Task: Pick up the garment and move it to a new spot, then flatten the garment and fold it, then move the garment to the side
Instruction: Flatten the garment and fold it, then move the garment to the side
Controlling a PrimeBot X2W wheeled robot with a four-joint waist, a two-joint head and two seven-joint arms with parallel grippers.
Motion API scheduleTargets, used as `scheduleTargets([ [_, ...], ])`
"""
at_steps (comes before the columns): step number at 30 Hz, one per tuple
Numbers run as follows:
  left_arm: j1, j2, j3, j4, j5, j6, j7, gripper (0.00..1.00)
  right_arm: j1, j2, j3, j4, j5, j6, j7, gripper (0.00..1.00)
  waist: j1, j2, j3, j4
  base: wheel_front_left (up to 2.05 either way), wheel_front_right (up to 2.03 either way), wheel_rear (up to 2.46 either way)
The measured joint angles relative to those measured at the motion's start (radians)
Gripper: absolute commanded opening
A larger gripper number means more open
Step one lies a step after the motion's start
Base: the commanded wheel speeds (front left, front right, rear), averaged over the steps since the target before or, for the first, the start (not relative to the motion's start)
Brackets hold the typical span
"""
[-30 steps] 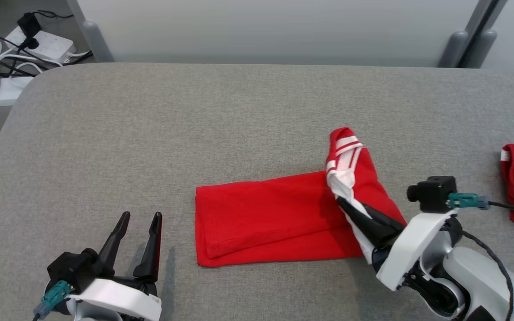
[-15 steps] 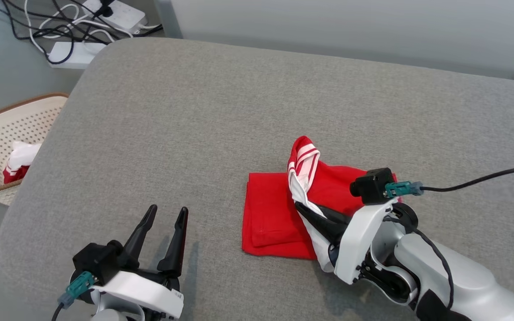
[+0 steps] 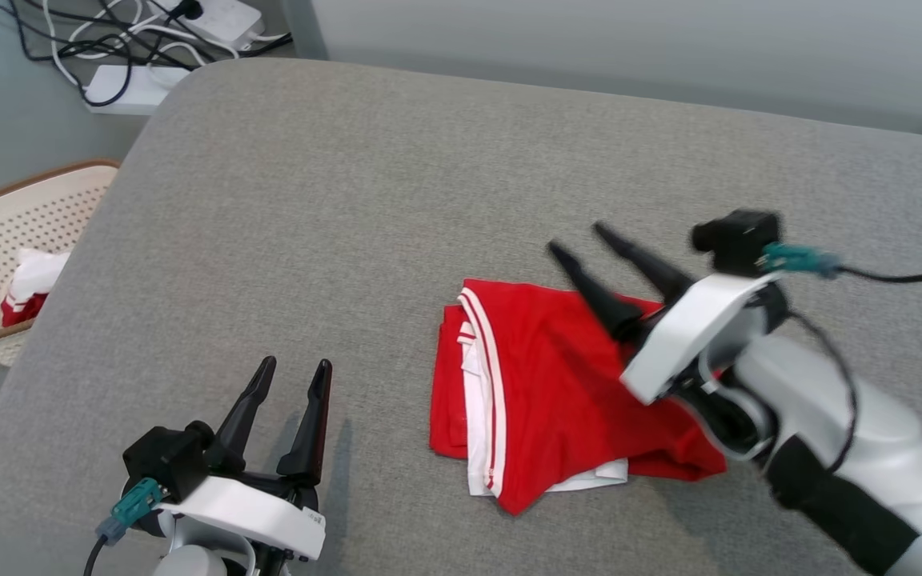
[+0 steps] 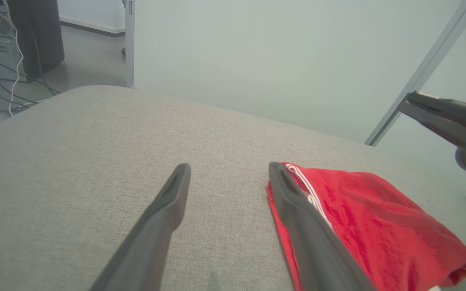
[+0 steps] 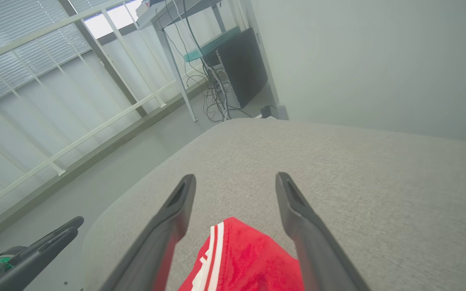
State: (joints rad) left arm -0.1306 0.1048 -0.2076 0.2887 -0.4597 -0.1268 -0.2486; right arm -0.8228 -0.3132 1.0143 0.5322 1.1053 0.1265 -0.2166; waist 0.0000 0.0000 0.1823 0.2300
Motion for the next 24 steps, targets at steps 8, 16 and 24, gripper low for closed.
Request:
scheduleTargets([
  [8,0.0,0.003,0.006,-0.003,0.001,0.0,0.0,1.0,0.04,-0.109,-0.116,0.037,0.026,0.0,-0.03,1.0,0.0,0.0,-0.011,-0.045,0.0,0.0,0.0],
  [16,0.0,0.007,0.001,-0.005,0.001,0.0,0.0,1.0,0.228,-0.109,-0.116,0.091,0.079,0.0,-0.03,1.0,0.0,0.0,-0.01,-0.06,0.0,0.0,0.0],
  [24,0.0,0.011,-0.009,-0.005,0.001,0.0,0.0,1.0,0.261,-0.063,-0.081,0.135,0.109,0.0,-0.03,1.0,0.0,0.0,-0.004,-0.033,0.0,0.0,0.0],
])
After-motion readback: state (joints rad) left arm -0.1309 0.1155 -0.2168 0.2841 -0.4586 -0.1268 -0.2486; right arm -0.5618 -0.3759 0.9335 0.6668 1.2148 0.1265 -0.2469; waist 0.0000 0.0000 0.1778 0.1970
